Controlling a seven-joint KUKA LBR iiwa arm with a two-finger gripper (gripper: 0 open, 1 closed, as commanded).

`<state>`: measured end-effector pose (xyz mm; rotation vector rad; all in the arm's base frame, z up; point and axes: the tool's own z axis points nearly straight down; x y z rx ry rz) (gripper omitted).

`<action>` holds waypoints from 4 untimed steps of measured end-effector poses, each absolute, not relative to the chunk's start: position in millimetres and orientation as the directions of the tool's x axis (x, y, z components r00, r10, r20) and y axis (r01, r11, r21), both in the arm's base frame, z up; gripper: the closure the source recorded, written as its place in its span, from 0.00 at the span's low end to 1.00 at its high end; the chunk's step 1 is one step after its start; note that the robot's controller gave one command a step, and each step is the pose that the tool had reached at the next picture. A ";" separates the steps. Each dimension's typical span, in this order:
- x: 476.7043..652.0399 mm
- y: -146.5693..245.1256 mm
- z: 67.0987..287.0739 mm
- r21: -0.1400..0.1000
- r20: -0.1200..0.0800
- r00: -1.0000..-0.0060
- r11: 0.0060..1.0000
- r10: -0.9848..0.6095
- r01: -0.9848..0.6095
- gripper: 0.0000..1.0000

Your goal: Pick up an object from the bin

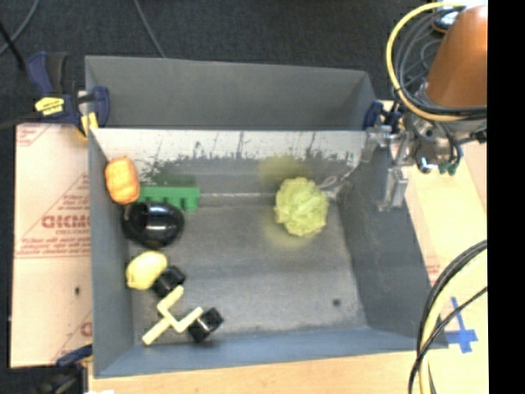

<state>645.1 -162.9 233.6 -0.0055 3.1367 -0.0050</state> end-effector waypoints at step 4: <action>627.3 -122.6 167.0 -0.006 -0.014 -1.000 1.000 -0.002 -0.002 0.00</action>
Offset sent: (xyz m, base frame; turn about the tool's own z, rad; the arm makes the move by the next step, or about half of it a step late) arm 0.0076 0.0495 -0.0581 -0.0076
